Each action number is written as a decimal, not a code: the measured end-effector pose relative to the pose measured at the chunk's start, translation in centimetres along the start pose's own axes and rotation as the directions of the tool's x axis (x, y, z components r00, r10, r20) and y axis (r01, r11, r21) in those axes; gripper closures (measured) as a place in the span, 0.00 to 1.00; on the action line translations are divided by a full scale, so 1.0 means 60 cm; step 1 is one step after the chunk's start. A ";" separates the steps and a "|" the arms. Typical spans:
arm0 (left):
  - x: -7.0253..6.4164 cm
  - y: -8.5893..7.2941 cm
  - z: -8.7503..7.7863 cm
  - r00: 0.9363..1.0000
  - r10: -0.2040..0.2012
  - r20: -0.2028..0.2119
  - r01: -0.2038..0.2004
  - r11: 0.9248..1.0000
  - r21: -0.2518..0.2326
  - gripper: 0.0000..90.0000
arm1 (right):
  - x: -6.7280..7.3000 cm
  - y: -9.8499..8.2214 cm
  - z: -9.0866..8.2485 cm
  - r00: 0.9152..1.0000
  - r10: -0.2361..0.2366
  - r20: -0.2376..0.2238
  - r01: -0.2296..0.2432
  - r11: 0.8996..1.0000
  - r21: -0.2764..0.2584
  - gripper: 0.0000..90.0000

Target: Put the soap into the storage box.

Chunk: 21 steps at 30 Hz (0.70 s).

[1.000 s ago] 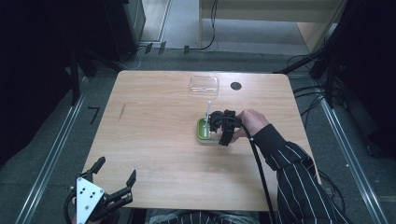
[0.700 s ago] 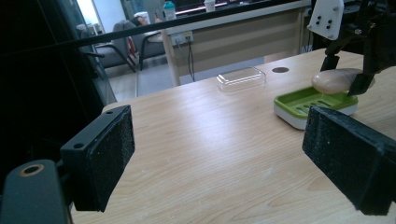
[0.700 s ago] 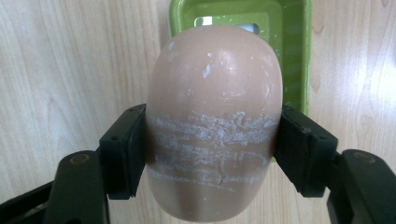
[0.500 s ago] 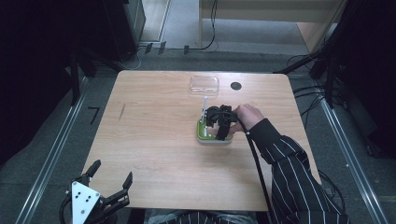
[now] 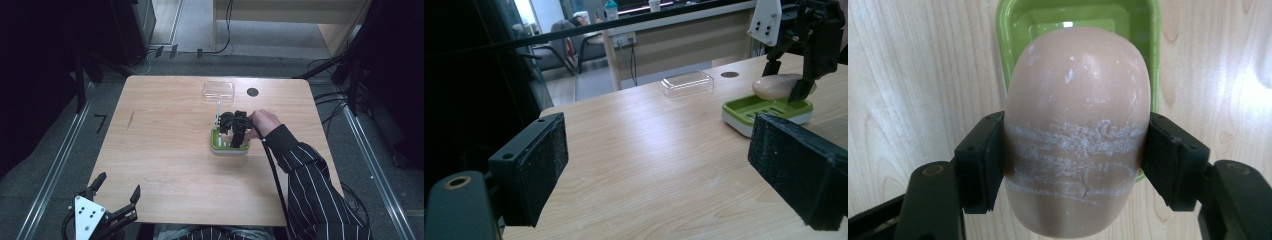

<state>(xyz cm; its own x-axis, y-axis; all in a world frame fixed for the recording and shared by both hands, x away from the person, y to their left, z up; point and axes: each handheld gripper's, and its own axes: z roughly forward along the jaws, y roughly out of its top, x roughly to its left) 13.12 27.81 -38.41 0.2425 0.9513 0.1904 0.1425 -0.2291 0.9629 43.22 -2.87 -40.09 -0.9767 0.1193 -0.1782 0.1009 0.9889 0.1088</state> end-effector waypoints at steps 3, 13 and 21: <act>0.001 0.000 -0.001 1.000 0.000 -0.004 0.000 1.000 0.001 0.11 | -0.002 0.001 -0.001 1.000 -0.002 -0.003 0.002 1.000 0.002 0.36; 0.001 -0.001 -0.003 1.000 -0.002 -0.007 0.002 1.000 0.001 0.11 | -0.011 0.006 0.005 1.000 -0.007 0.002 0.007 1.000 0.004 0.36; 0.002 -0.001 -0.006 1.000 -0.001 -0.013 0.001 1.000 0.003 0.11 | -0.016 0.007 0.011 1.000 -0.009 -0.003 0.009 1.000 0.006 0.36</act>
<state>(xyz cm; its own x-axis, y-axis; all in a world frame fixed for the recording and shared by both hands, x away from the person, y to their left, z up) 12.78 27.99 -38.41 0.2303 0.9541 0.1914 0.1457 -0.2283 0.9626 44.33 -2.49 -40.50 -0.9782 0.1102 -0.1758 0.0934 0.9905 0.1011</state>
